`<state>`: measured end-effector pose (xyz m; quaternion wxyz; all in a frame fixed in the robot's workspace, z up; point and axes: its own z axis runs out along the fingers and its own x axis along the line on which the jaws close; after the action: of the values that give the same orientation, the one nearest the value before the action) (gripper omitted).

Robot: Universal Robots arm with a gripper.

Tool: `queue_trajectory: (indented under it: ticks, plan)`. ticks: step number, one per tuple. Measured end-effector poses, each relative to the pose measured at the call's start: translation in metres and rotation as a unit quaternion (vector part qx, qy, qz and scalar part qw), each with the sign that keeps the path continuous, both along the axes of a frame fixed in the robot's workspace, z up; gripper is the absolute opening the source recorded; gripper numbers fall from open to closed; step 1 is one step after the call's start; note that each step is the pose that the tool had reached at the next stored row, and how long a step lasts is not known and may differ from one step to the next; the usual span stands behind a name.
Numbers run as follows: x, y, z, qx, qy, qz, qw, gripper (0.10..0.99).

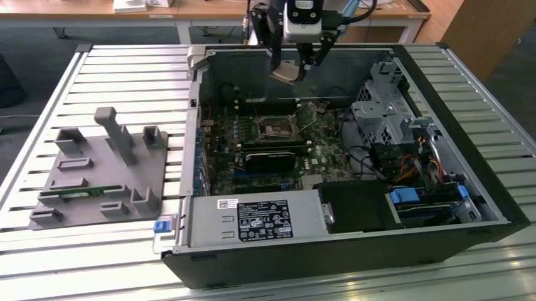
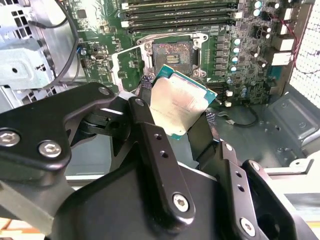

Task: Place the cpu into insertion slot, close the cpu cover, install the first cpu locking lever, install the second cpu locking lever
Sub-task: 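Place the cpu into insertion slot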

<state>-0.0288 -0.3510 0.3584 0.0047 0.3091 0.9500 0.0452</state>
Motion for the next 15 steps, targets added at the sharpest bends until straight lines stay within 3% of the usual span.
queue_trajectory:
  ticks: [15]
  plan:
    - [0.0000, 0.0000, -0.0004, 0.0000, 0.0000, -0.051, 0.9987, 0.541]
